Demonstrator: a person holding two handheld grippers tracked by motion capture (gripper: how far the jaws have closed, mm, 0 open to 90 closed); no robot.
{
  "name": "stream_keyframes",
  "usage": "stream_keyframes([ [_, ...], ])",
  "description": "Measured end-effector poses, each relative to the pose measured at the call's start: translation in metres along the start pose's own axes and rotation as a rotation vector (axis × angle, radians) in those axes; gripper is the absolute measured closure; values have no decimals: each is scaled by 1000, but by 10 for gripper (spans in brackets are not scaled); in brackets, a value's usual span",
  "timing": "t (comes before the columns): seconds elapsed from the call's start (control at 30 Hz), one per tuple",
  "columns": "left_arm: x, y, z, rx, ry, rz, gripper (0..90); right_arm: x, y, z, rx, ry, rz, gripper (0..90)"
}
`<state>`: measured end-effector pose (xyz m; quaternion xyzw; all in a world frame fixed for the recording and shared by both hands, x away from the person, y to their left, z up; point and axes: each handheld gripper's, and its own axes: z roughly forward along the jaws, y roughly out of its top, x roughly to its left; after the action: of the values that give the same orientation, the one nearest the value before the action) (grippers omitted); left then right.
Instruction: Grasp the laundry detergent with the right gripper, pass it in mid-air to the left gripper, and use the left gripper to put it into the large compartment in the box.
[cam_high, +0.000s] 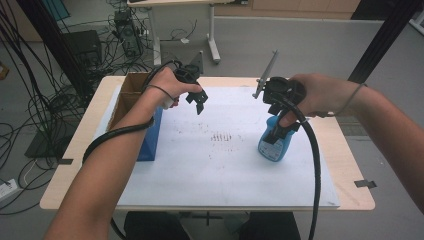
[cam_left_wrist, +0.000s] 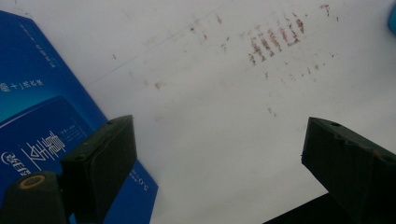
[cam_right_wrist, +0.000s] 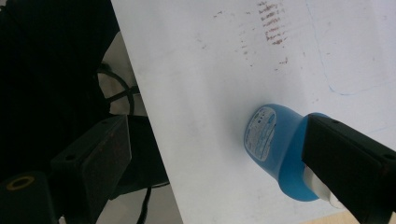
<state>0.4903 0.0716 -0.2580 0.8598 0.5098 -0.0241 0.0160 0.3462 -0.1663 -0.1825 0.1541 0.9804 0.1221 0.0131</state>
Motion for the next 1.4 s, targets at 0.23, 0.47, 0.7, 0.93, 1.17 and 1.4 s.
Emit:
stream_keyframes([
  [0.23, 2, 0, -2, -3, -12, -10, 106, -1, 0, -1, 0, 3, -1, 78],
  [0.47, -1, -1, -2, -15, -13, -19, 106, -3, -2, -1, -12, 4, 2, 77],
  [0.7, -8, -5, 0, -18, -16, -11, 107, -1, -5, -1, -20, 12, -1, 76],
  [0.93, -14, -14, 0, -47, -22, -7, 106, -1, -14, -1, -42, 7, 11, 76],
  [1.17, -15, -24, 8, -48, -16, -11, 107, -2, -27, 4, -64, 25, 23, 76],
  [1.4, -16, -30, 9, -59, -12, -13, 107, -3, -39, 10, -68, 24, 38, 75],
])
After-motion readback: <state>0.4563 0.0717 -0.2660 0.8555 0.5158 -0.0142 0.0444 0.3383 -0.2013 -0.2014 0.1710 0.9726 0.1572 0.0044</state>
